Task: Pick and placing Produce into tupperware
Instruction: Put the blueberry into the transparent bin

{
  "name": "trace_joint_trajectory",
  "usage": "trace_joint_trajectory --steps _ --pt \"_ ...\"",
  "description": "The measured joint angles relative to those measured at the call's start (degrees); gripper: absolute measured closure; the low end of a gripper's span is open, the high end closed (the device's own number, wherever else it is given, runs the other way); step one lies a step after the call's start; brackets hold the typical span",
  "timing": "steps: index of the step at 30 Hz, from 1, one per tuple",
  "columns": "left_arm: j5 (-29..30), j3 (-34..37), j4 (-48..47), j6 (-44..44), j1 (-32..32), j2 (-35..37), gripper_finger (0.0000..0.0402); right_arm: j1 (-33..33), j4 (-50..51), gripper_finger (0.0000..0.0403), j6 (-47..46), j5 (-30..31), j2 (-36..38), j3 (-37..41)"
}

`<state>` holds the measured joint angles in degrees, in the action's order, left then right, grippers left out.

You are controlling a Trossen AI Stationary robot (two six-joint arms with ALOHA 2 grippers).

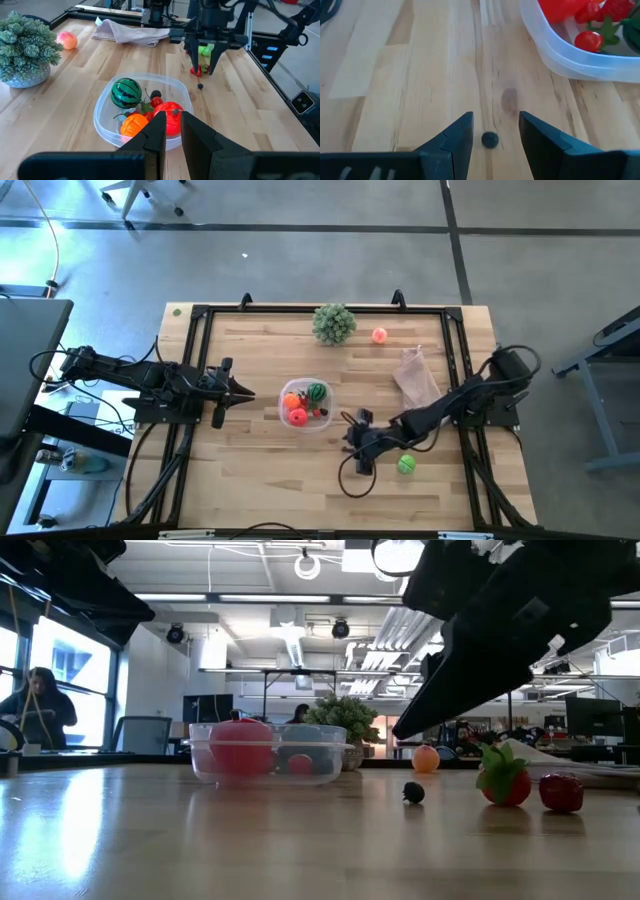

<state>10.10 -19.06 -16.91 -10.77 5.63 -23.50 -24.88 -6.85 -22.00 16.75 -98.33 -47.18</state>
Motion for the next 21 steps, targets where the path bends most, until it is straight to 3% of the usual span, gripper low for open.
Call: trace_joint_trajectory --steps 11,21 --pt "0.00 -0.01 0.00 -0.01 0.00 0.01 0.0355 -1.07 8.71 0.0253 -4.38 0.13 -5.61 -5.08" --pt "0.01 -0.01 -0.01 0.00 0.01 0.01 0.0355 -1.92 9.70 0.0253 -4.97 2.11 -5.92 -5.48"
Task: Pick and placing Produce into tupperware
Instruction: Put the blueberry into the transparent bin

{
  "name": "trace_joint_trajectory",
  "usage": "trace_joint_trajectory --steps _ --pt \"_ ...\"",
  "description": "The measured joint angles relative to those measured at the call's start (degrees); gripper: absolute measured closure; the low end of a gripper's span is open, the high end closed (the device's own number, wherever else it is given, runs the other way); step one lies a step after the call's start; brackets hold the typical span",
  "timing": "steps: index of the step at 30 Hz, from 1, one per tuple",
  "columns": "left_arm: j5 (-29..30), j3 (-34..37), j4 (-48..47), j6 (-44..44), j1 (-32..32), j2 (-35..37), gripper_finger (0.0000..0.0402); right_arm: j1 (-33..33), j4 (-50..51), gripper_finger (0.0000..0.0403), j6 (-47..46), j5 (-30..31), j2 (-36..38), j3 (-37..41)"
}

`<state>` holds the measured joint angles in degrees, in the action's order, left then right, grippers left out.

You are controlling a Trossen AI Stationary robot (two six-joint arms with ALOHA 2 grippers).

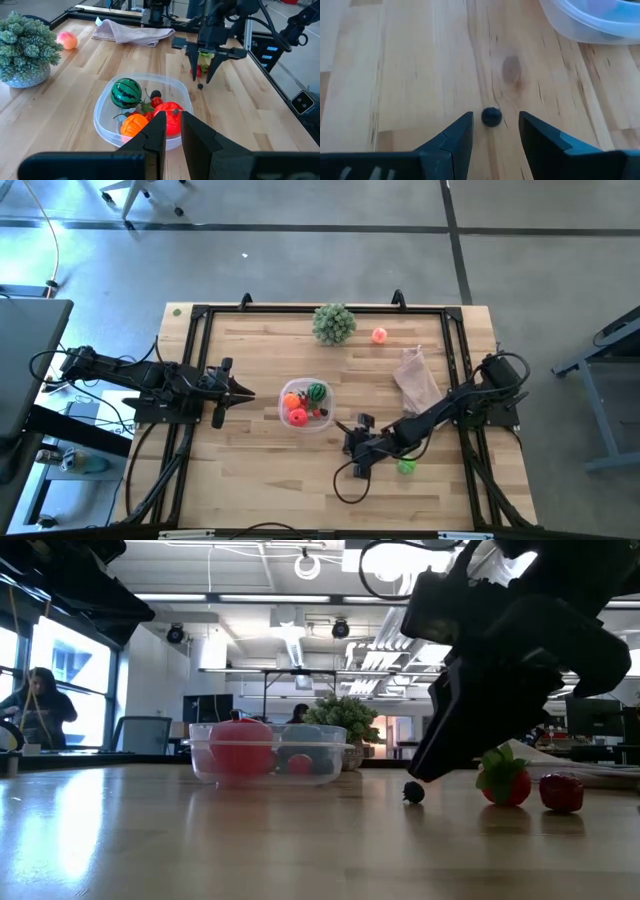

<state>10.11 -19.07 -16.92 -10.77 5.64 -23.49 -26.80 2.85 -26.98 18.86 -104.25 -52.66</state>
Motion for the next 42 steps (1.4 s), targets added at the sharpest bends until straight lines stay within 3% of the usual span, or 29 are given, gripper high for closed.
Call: trace_joint_trajectory --steps 35,42 --pt "-0.01 0.00 0.01 -0.02 0.00 -0.01 0.0355 0.08 -1.77 0.0254 0.40 -0.64 -2.71 -0.22" --pt "0.00 0.00 0.01 0.00 0.00 0.00 0.0355 0.15 -1.77 0.0287 0.43 -0.69 -2.71 -0.22"
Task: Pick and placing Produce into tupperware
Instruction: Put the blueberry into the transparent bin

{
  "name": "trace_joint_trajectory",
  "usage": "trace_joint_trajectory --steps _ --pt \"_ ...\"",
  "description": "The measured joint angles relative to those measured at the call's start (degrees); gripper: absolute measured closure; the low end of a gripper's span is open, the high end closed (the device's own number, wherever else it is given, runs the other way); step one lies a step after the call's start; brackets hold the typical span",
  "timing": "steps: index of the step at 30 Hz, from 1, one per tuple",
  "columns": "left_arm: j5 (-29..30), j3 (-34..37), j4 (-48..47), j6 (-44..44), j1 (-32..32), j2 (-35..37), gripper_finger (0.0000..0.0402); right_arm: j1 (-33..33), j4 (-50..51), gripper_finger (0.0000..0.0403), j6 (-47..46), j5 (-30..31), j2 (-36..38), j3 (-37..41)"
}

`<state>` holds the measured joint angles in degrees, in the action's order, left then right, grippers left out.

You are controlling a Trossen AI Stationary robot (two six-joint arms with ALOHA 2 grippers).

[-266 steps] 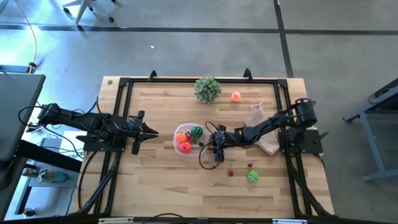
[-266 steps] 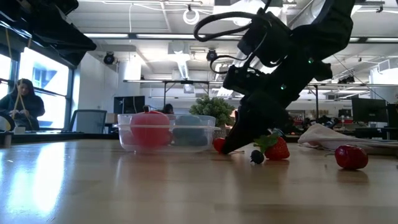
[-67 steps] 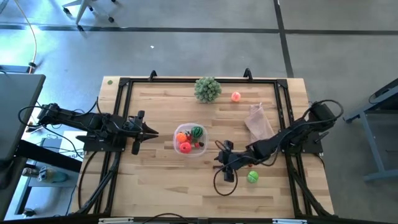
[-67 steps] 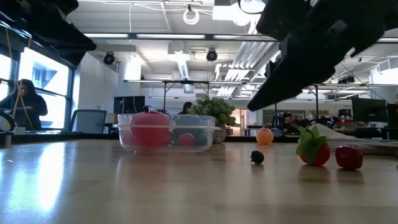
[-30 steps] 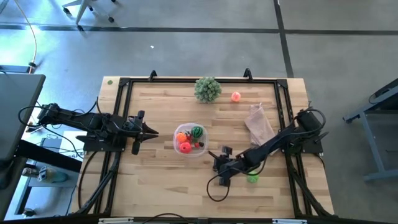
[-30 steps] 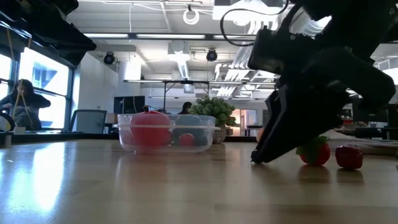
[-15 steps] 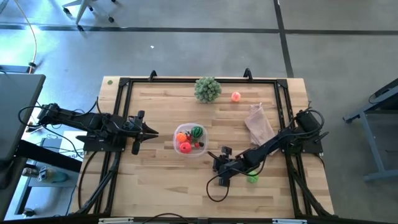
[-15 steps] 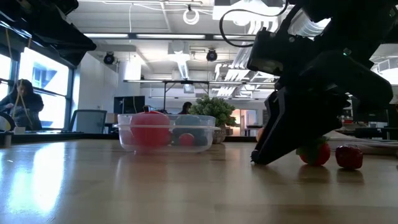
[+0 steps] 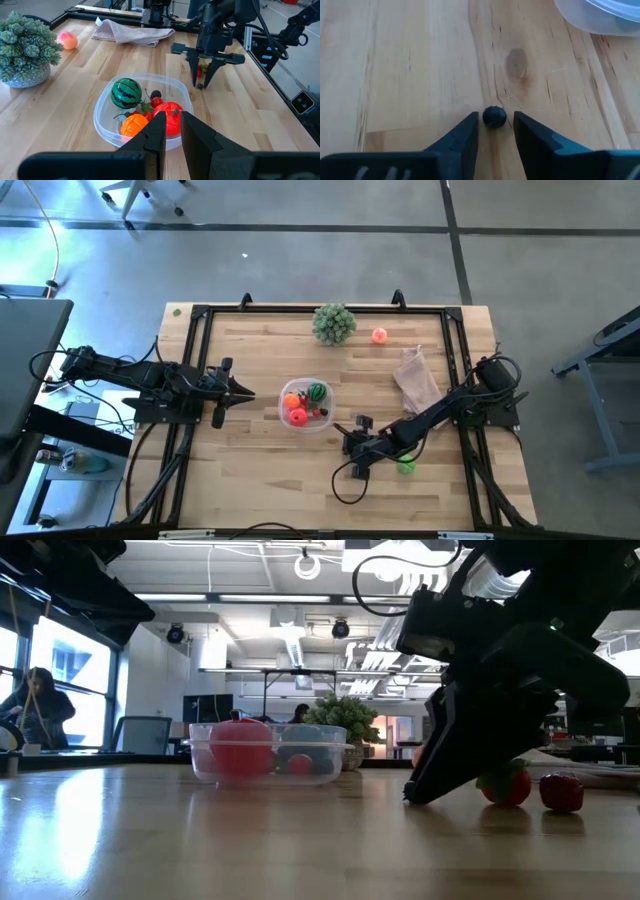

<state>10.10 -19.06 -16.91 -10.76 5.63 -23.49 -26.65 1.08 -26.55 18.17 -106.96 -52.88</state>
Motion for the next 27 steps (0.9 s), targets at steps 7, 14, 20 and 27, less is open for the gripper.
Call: trace_joint_trajectory --steps 7,14,20,27 --pt "0.01 0.02 0.00 0.00 -0.01 0.00 0.0355 0.02 0.00 0.0315 0.02 -0.45 0.00 0.00" --pt "-0.01 0.01 0.00 -0.02 0.02 0.00 0.0355 0.02 -0.02 0.0336 0.01 -0.52 0.00 0.00" --pt "0.01 -0.01 0.00 -0.01 0.01 -0.02 0.0355 0.02 -0.04 0.0346 0.01 -0.52 0.00 0.00" --pt "-0.01 0.00 0.00 -0.02 -0.01 -0.02 0.0355 0.02 -0.09 0.0347 0.45 0.33 0.00 0.00"
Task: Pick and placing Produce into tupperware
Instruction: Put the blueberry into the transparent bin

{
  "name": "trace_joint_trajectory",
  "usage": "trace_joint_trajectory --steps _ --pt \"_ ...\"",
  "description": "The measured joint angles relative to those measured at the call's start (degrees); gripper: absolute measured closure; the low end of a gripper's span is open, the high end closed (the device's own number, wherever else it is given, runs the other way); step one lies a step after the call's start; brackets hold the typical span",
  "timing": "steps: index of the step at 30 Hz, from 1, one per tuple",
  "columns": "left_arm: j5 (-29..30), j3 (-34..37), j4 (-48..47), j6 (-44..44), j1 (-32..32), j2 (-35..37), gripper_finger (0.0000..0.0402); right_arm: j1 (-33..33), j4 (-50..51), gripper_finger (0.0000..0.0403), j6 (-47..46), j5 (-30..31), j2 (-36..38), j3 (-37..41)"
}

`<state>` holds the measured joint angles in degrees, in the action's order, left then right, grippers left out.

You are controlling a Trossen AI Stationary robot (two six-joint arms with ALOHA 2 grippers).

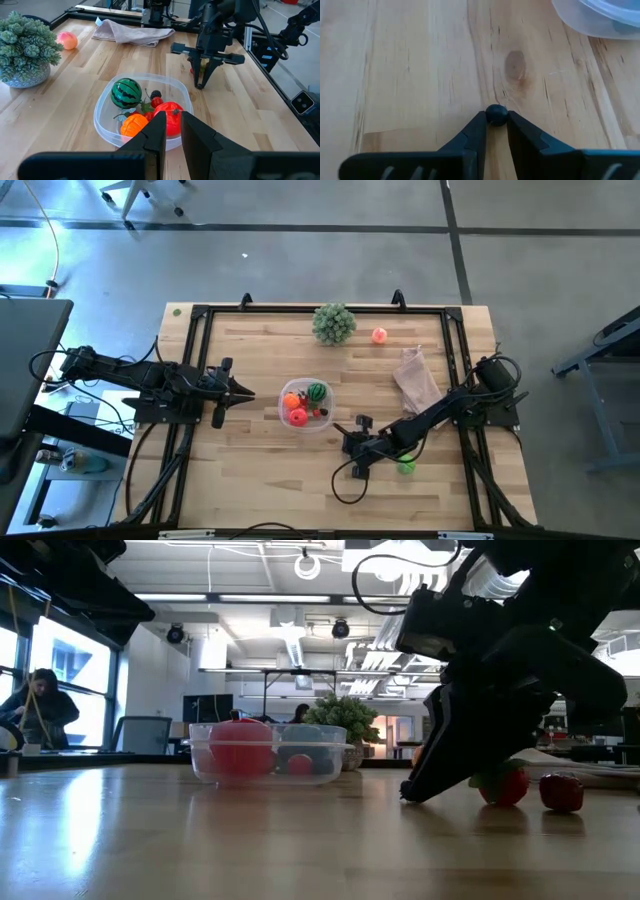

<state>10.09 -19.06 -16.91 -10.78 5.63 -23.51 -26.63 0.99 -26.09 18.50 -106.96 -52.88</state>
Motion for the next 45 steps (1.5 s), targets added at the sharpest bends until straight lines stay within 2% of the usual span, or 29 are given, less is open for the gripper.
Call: trace_joint_trajectory --steps 19,29,33,36,40,45 --pt "0.01 0.02 0.02 0.02 0.00 0.02 0.0355 0.00 -1.45 0.0348 3.85 1.06 0.55 -0.67" --pt "0.00 0.00 0.00 -0.01 0.01 0.02 0.0355 0.00 13.42 0.0348 11.27 4.65 1.01 -12.55" --pt "0.00 0.02 0.02 0.00 0.00 0.00 0.0355 0.39 17.77 0.0347 17.83 8.09 1.01 -18.47" --pt "0.00 -0.01 0.00 -0.01 0.01 0.02 0.0355 1.84 18.55 0.0348 24.42 8.42 1.04 -22.67" --pt "0.00 0.00 0.01 -0.01 0.00 0.00 0.0355 5.71 18.68 0.0348 31.88 7.18 1.11 -26.29" --pt "0.01 -0.01 0.01 0.01 0.00 0.01 0.0355 13.39 17.26 0.0348 36.52 -1.63 1.09 -27.71"
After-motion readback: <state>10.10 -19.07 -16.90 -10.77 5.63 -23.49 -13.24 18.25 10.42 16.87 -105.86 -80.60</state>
